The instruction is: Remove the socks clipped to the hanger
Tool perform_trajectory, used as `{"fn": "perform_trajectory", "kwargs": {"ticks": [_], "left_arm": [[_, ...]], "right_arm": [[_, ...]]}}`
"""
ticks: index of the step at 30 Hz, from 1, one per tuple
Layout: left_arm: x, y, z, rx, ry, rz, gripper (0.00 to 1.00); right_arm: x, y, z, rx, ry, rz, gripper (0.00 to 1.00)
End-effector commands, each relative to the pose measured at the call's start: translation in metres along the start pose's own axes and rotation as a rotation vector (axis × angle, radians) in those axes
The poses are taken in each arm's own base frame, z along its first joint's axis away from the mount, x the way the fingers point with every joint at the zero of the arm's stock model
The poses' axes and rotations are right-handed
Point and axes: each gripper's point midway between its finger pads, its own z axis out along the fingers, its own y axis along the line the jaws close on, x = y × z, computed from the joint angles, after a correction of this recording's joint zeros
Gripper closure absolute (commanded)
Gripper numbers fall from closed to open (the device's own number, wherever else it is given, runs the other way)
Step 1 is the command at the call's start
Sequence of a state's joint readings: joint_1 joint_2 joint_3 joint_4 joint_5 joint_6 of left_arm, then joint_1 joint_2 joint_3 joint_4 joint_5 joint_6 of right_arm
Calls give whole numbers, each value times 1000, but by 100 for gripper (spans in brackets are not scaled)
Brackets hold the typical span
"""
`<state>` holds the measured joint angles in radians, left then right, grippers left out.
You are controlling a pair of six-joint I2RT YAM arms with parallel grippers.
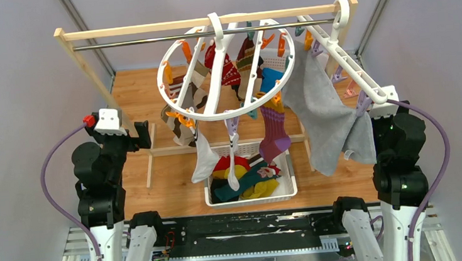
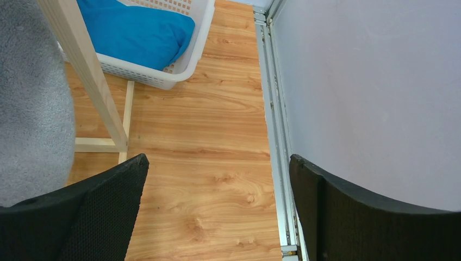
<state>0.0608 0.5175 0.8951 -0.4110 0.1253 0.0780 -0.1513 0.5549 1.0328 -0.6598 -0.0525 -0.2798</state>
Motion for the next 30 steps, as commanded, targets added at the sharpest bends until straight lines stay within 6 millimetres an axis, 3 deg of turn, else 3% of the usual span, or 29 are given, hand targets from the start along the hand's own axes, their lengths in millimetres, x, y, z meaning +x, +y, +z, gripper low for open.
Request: {"fn": "perform_trajectory", "kwargs": {"ticks": [1,13,21,30], "left_arm": [[-11,6,-3,-28,-40,9,0],[-15,8,-7,-33,-35,36,0],[-23,29,-25,-137,26,89,0],[9,41,-45,-195,212,142,0]], "right_arm": [[-6,-2,-3,5,-27,16,0],[-7,-4,-5,20,-27,24,0],[-14,5,-6,-46,-31,6,0],[-4,63,-5,-379,-52,-53,0]]}}
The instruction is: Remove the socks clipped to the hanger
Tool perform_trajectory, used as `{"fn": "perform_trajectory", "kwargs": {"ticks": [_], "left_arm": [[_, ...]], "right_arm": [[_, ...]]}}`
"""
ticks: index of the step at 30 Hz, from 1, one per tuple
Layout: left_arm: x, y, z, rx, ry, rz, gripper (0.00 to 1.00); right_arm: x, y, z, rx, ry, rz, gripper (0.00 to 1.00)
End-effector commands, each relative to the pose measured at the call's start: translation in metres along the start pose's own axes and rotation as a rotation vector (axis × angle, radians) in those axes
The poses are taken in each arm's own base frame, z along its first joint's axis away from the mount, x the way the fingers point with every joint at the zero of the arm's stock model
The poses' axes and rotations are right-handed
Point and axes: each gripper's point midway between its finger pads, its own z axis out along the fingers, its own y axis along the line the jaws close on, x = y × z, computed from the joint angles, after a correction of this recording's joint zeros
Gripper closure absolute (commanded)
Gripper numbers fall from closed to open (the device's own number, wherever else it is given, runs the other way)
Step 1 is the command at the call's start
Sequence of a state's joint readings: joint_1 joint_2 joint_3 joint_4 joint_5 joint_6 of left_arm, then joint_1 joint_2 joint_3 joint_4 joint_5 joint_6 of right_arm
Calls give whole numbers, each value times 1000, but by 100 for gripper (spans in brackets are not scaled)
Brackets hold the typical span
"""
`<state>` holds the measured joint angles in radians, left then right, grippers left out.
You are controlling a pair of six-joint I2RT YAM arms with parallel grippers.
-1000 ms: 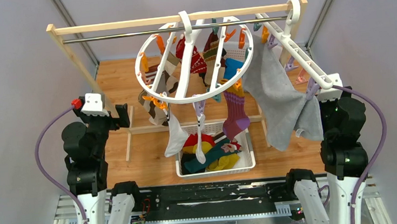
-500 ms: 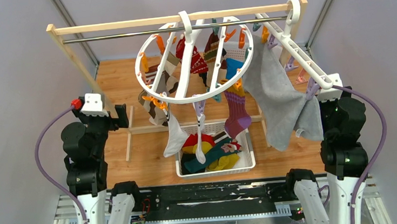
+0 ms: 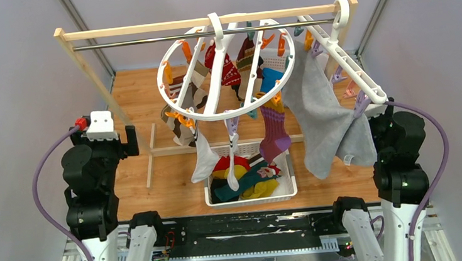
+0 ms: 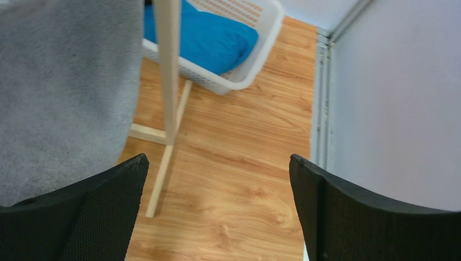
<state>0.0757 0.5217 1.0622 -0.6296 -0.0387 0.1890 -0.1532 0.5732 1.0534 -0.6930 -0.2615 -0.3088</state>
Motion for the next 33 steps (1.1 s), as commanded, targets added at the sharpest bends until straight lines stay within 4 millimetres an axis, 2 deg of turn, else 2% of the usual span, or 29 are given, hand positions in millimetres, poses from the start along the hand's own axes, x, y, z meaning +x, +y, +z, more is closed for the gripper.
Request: {"fn": "perform_trajectory", "kwargs": {"ticks": [1,3,7,10,17,22,26,33], "left_arm": [[30,5,-9,-18,143,55,0],[38,7,-7,-29,158,78,0],[46,8,12,-46,134,103,0],[48,6,29,-45,127,95,0],[55,-3,57,-28,106,50,0],[60,0,67,-53,100,38,2],[62,10,73,-101,93,28,5],[61,18,89,-134,63,23,18]], "right_arm": [[7,34,4,-202,-13,-38,0],[16,41,11,-250,-1,-57,1],[32,51,35,-307,-20,-33,4],[33,61,51,-362,-58,1,7],[36,60,88,-336,-104,4,11],[36,72,102,-375,-135,-24,13],[38,80,113,-392,-145,-20,17],[35,92,129,-372,-172,-68,26]]}}
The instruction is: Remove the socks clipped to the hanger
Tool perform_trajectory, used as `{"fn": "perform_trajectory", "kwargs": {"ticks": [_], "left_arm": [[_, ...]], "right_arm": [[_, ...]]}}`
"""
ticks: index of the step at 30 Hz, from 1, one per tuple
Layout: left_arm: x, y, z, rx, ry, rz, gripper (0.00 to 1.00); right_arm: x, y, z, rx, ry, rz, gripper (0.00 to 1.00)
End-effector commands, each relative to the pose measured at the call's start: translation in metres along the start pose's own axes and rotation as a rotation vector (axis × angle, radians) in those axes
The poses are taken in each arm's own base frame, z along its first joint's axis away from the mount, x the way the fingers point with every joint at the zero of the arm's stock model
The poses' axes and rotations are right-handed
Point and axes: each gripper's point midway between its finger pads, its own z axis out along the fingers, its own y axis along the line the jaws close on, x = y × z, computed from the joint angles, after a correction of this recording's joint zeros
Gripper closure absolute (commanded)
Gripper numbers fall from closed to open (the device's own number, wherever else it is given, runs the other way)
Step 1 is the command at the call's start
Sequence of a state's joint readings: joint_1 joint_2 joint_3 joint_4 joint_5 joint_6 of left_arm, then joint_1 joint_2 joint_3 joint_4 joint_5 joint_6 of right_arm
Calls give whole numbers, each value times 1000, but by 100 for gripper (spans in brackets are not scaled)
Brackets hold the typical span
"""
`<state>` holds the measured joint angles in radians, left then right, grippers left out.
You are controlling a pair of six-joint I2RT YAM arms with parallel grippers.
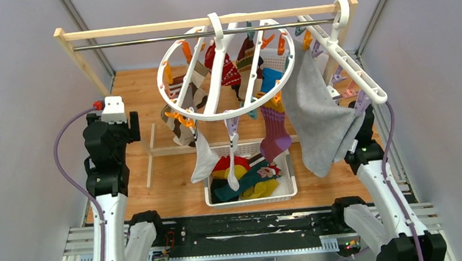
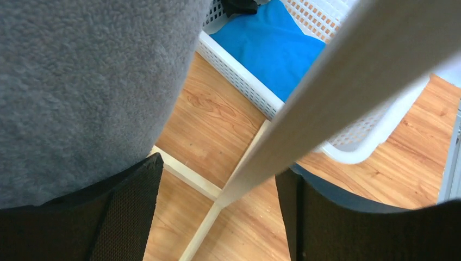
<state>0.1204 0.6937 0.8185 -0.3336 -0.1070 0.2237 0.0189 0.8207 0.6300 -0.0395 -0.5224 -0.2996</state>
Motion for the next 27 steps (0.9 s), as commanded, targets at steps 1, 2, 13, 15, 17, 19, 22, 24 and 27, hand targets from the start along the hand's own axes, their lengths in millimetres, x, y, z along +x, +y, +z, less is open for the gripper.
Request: {"fn": "perform_trajectory", "kwargs": {"ticks": [1,2,13,15,17,19,22,24,27], "left_arm": [[-16,11,12,-53,-91,-21,19],[-18,10,14,-48,-108,-23,21],[-38,-12,43,49,-263,-36,37],[-41,-14,49,64,-270,-39,41],[-42,-18,58,80,-269,-40,44],[-43,-21,66,99,-266,-44,47],[-45,-25,80,116,-265,-50,50],[-48,-26,87,120,-272,-61,51],[-52,-30,96,136,-290,-75,53]], "right_arm": [[-14,-4,13,50,-59,-52,28],[-15,-5,15,58,-61,-54,29],[-14,-6,37,126,-81,-96,46],[-13,-9,38,151,-81,-107,48],[-11,-16,39,188,-76,-112,49],[-8,-24,40,226,-63,-113,51],[-6,-31,43,260,-52,-118,53],[-8,-37,45,284,-52,-125,55],[-11,-44,47,316,-63,-140,58]]}}
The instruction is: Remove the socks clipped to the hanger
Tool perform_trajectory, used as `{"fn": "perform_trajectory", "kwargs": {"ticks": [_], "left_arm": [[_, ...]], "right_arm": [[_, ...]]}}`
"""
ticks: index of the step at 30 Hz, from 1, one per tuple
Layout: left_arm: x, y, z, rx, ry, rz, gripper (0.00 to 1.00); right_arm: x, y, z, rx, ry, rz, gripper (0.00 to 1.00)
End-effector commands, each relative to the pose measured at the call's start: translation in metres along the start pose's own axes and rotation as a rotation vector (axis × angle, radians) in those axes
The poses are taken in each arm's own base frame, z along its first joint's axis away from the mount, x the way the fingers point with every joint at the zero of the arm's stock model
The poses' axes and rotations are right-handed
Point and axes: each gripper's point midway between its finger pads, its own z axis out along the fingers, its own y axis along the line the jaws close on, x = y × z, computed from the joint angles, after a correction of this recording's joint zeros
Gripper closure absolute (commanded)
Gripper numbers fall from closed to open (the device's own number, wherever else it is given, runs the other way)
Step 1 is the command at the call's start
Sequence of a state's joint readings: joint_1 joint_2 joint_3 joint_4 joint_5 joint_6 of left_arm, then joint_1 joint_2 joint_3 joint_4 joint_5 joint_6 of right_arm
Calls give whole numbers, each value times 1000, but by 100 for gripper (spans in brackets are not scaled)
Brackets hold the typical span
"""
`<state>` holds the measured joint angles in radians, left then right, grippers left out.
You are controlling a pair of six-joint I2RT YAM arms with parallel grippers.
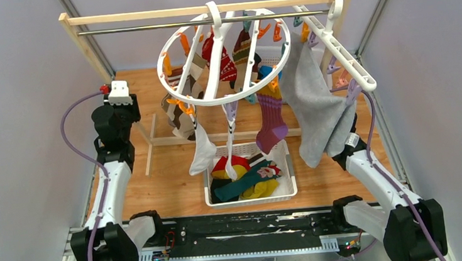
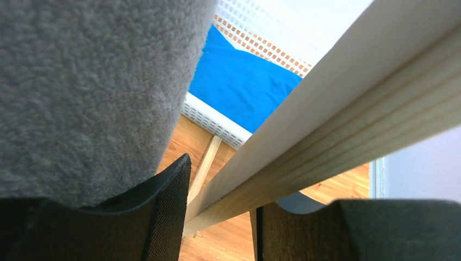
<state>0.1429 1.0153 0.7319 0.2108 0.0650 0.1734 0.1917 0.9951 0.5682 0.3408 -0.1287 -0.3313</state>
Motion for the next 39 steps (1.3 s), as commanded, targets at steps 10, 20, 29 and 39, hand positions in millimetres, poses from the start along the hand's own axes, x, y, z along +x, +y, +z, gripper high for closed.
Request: {"fn": "perform_trajectory", "kwargs": {"ticks": [10,20,29,39], "left_arm": [[-28,-16,43,63,-106,-14,54],[-17,-34,55,106,-89,-11,53],[-16,-36,25,128,-80,18,40],[-32,-19,-20,81,31,58,5]], "right_arm": [[-2,-31,30,121,-11,-69,62],[1,-62,53,159,-5,-94,62],[9,-67,33,92,76,-60,35],[35,-77,-44,170,356,-62,15]]}}
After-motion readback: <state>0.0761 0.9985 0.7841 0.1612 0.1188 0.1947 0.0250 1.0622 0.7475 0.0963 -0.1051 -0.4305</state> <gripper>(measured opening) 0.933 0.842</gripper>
